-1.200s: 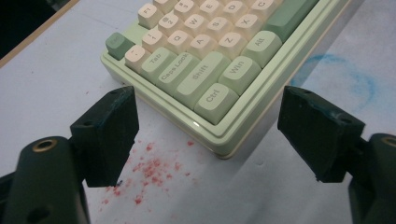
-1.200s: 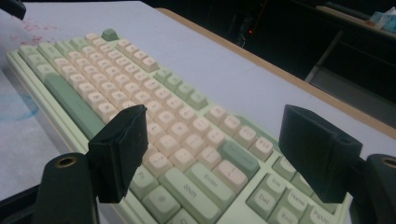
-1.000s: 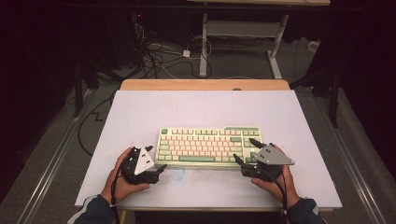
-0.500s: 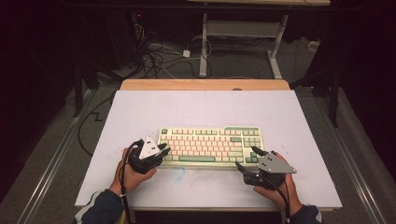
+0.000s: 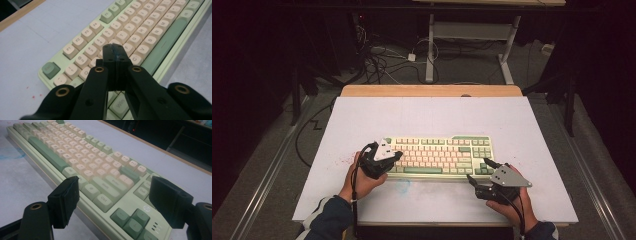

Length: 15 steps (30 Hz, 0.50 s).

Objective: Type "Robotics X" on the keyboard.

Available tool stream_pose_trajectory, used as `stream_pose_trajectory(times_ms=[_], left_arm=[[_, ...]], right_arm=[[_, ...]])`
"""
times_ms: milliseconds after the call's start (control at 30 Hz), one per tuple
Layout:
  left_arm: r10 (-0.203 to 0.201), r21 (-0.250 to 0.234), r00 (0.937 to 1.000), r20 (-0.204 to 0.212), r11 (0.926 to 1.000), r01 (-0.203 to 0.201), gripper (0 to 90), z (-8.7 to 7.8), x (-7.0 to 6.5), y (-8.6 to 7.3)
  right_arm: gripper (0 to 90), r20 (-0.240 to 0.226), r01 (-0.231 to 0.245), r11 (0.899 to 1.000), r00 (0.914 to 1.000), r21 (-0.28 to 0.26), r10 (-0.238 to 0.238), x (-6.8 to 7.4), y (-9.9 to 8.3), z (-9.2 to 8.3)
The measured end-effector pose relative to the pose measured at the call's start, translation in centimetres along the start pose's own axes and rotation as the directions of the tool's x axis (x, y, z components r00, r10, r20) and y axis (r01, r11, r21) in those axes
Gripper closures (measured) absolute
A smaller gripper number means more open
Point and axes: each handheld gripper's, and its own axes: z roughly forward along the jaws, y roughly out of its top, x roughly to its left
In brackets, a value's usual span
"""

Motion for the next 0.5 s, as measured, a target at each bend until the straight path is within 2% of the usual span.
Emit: stream_pose_trajectory(times_ms=[200, 500], left_arm=[[0.004, 0.028, 0.9998, 0.019, 0.9996, -0.005, 87.4, 1.5, -0.7, 0.3], [-0.006, 0.072, 0.9999, 0.016, 0.9974, 0.005, 87.4, 4.1, -1.2, 0.3]], right_arm=[[25.3, -0.01, 0.002, 1.0, 1.0, 0.013, -0.002, 0.2, -0.1, 0.2], [25.4, -0.024, 0.014, 1.0, 0.9996, 0.024, -0.013, 0.3, -0.2, 0.5]])
